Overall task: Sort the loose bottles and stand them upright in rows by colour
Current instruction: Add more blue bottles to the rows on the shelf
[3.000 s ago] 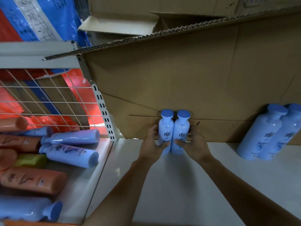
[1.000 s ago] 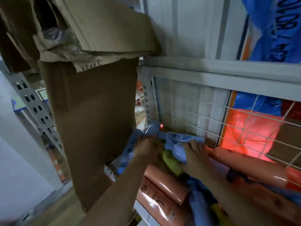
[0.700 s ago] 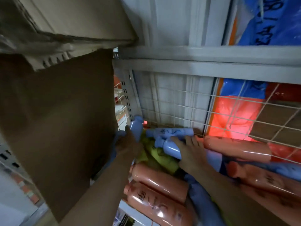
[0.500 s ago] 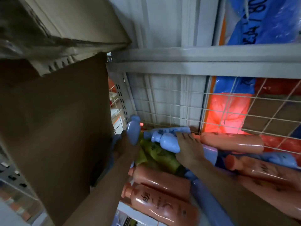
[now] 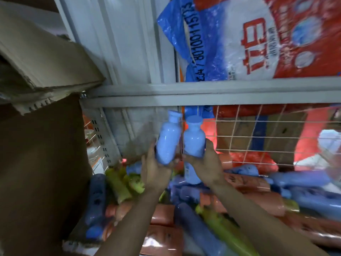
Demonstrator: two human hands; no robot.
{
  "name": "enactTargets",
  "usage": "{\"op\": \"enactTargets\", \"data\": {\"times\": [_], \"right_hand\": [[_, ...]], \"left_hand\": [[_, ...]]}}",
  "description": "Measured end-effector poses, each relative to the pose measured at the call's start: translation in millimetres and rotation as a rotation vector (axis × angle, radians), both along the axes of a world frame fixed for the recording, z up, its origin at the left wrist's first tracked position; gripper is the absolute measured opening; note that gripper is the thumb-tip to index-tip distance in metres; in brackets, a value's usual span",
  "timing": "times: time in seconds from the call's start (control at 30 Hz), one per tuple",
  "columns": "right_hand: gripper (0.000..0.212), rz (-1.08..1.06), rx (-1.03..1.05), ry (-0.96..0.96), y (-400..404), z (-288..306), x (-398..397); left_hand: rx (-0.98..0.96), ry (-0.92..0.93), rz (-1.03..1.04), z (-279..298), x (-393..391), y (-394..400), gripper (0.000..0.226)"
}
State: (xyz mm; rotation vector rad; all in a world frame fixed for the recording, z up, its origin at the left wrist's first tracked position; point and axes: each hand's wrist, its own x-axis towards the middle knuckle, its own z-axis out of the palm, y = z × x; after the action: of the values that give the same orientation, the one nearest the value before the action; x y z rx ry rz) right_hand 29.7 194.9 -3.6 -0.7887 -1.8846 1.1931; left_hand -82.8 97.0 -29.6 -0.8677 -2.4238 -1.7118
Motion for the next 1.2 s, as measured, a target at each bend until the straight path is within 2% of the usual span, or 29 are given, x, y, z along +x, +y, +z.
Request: {"op": "enactTargets", "data": {"times": [0.13,0.23,0.37,0.5,0.57,0.63,0.77,0.87,0.97,1.2], "right_hand": [[0.039,-0.090,-0.057,0.204,31.4,19.2,74.7],[0.043,-0.170,-0.003,0.230,58.7,30.0,145.9],[0.044,-0.299,0.023,0.201,91.2,30.1,252.4],[0.033,-0.413,0.080,0.150,107.3,27.7,358.5],[0.040,-0.483,0.097,0.095,114.4,26.2,409.5],[0.046,-0.563,0.100,0.070,121.2,24.0,458.5],[0.046,-0.676,0.092,0.054,139.3,18.1,543.8],[0.036,-0.738,0.087,0.106,153.4,16.8,601.8],[0.037,-0.799,0.114,0.095,174.3,13.4,654.2],[0.032,-0.897,0.090,0.036,260.8,2.8,769.7]], "left_hand": [[0.096,0.146,-0.145,17.5,70.1,43.2,0.087],[0.198,0.164,-0.272,33.8,128.5,74.7,0.068],[0.319,0.037,-0.443,44.1,226.8,122.0,0.067],[0.385,-0.081,-0.601,37.0,334.6,169.9,0.071],[0.411,-0.152,-0.670,31.7,386.9,188.5,0.069],[0.407,-0.190,-0.716,23.6,433.5,205.2,0.069],[0.334,-0.266,-0.820,10.5,513.0,244.8,0.063],[0.277,-0.315,-0.914,3.6,571.9,275.8,0.070],[0.255,-0.323,-0.987,-7.1,630.4,307.5,0.075],[0.236,-0.341,-1.191,-14.8,747.5,395.6,0.040]]}}
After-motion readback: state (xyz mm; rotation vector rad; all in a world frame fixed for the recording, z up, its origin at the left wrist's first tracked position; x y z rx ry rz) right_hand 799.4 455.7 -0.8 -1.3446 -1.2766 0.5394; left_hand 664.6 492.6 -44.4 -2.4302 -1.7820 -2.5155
